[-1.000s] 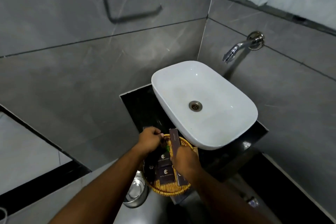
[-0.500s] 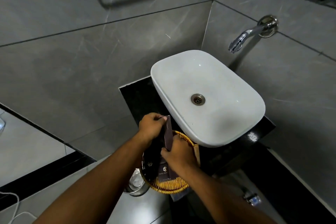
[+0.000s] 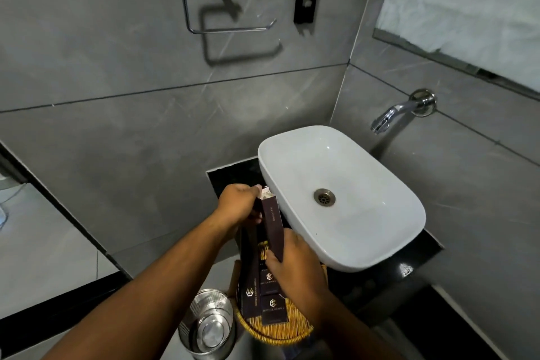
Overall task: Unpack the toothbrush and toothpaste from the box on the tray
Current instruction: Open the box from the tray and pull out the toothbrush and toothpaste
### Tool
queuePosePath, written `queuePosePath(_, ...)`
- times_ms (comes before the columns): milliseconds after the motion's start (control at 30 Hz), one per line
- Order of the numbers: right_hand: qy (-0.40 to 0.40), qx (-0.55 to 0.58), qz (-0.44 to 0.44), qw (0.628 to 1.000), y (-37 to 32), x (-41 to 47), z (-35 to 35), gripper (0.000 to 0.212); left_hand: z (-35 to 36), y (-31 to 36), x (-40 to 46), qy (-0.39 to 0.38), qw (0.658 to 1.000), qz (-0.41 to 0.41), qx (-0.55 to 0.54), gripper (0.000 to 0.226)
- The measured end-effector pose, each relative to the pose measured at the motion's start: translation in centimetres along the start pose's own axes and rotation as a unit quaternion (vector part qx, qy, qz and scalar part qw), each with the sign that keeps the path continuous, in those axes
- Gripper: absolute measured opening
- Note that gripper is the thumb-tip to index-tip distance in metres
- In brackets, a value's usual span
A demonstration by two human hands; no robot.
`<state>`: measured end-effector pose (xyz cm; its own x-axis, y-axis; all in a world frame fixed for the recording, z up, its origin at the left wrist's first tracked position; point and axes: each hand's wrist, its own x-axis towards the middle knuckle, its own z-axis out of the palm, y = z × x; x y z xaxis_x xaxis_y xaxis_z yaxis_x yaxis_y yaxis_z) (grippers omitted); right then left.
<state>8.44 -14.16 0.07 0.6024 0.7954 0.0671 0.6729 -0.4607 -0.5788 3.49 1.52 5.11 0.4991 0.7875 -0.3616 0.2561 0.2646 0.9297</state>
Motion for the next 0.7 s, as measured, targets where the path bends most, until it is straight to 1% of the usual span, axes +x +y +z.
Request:
queuePosePath(67, 0.007, 0.015, -0.001, 1.0, -0.5, 0.0, -0.2, 0.036, -0.5, 0.4, -0.8, -0.037, 0.999, 0.014, -0.023, 0.041)
queuePosePath(100, 0.012, 0.017, -0.002, 1.0, -0.7, 0.0, -0.3, 0.036, -0.7, 0.4, -1.3, -0.063, 0.997, 0.031, -0.013, 0.042)
queuePosePath(167, 0.029, 0.013, -0.01, 0.999, -1.1, 0.0, -0.3, 0.039, -1.1, -0.2, -2.4, -0.108, 0.992, 0.057, 0.035, 0.036)
queuePosePath(233, 0.033, 0.011, -0.018, 0.999, -1.4, 0.0, -0.2, 0.043, -1.4, -1.3, -2.9, -0.134, 0.988, 0.056, 0.05, 0.037)
queuePosePath(300, -0.012, 0.031, -0.024, 0.999, -1.3, 0.0, -0.3, 0.047, -1.8, -2.1, -3.3, -0.129, 0.989, 0.057, 0.043, 0.042)
queuePosePath(367, -0.079, 0.083, -0.01, 0.993, -0.9, 0.1, -1.1, 0.047, -2.4, -2.5, -3.6, -0.118, 0.99, 0.064, 0.036, 0.042)
queuePosePath(400, -0.091, 0.112, 0.003, 0.989, -0.7, 0.4, -1.9, 0.046, -2.9, -2.6, -3.7, -0.116, 0.991, 0.066, 0.033, 0.041)
queuePosePath(433, -0.077, 0.137, 0.014, 0.987, -0.5, 0.8, -2.8, 0.042, -3.3, -2.6, -3.8, -0.118, 0.99, 0.068, 0.033, 0.039)
queuePosePath(500, 0.001, 0.167, 0.017, 0.986, -0.8, 2.2, -5.0, 0.028, -3.8, -2.9, -3.9, -0.139, 0.987, 0.073, 0.036, 0.034)
queuePosePath(533, 0.035, 0.17, 0.005, 0.985, -1.3, 3.0, -6.0, 0.024, -3.9, -2.9, -4.1, -0.155, 0.984, 0.075, 0.038, 0.032)
queuePosePath(567, 0.049, 0.168, -0.014, 0.985, -2.1, 3.8, -6.9, 0.024, -3.8, -2.9, -4.3, -0.172, 0.981, 0.079, 0.042, 0.03)
queuePosePath(600, 0.044, 0.159, -0.037, 0.986, -3.0, 4.5, -7.7, 0.027, -3.7, -2.9, -4.5, -0.187, 0.978, 0.083, 0.046, 0.028)
queuePosePath(633, 0.02, 0.144, -0.06, 0.988, -3.9, 5.2, -8.1, 0.032, -3.4, -2.8, -4.8, -0.2, 0.975, 0.087, 0.05, 0.027)
queuePosePath(700, -0.051, 0.116, -0.095, 0.987, -5.1, 6.3, -8.5, 0.04, -2.9, -2.5, -5.2, -0.221, 0.969, 0.096, 0.061, 0.028)
